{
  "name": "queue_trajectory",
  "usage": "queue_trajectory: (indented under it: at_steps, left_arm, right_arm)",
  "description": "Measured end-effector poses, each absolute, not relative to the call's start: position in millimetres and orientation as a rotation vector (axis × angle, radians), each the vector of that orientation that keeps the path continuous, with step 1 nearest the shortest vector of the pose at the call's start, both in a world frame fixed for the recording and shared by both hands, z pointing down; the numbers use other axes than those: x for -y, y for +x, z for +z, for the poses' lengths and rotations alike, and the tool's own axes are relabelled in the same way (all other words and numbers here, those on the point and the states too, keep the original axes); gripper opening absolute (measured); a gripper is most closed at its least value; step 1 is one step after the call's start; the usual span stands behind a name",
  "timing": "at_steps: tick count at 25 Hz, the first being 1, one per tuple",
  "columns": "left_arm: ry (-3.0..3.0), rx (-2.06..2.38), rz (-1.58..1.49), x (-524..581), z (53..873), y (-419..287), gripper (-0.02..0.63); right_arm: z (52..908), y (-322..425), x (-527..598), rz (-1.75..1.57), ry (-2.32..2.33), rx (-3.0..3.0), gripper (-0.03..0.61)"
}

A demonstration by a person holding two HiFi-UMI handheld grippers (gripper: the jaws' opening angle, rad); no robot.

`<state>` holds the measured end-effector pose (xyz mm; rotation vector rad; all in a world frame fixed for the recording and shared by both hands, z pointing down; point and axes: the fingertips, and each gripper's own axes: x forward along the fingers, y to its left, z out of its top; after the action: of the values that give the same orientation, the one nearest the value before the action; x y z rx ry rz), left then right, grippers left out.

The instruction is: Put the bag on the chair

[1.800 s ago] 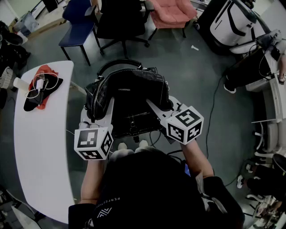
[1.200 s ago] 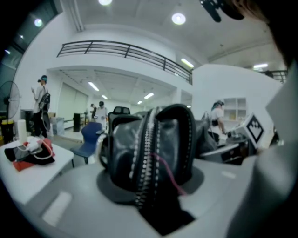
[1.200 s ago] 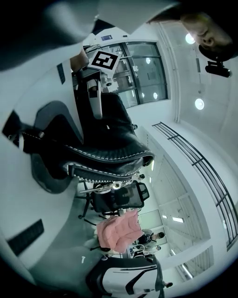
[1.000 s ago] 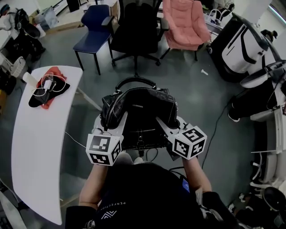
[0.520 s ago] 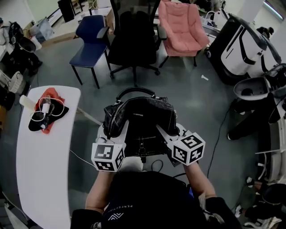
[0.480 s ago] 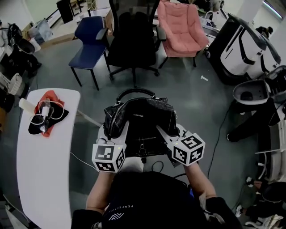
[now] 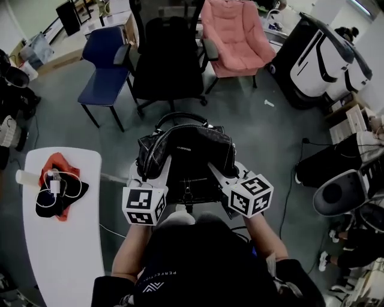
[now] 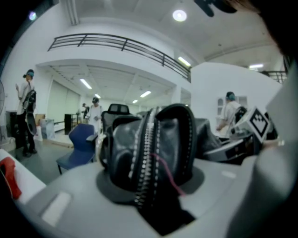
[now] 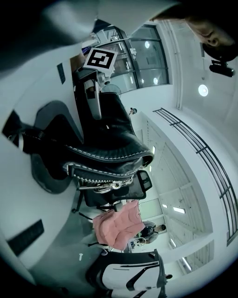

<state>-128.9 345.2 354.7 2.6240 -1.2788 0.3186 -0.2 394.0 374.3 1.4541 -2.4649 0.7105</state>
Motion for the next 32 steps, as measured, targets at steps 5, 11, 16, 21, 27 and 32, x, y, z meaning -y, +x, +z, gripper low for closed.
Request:
queue_trajectory:
  at_steps: [5,11,16,21,27,32]
  left_arm:
    - [2.638,1.283,0.36,-301.6,357.6,-121.4,0.183]
    - [2.596,1.338,0.383,-248.1,368.7,-111.1,0.183]
    - [2.544,1.392,0.393,-192.8,377.1,-97.1,0.183]
    - [2.504,1.434,0.404,-140.5,377.1,-74.9,0.183]
    - [2.459,1.464,0.388,-90.4,385.5,-59.5,0.183]
    - [2.429,1.468,0.388,-56.3,386.3,-48.8,0.183]
  right_arm:
    - [381.2,6.4,-351.0,0.737,1.481,2.46,0.06]
    - [394.1,18.7,-290.4,0.747,1.431,2.477,0.064]
    - [403.4,34.0,-229.4,0.77,1.342,2.51,0.064]
    - [404.5,57.1,-171.8,0.789,1.266,2.536,0.063]
    - [411.3,73.7,-117.2,0.79,1.196,2.538,0.063]
    - [411.3,85.5,-81.0,0.798,1.153,2.544,0.063]
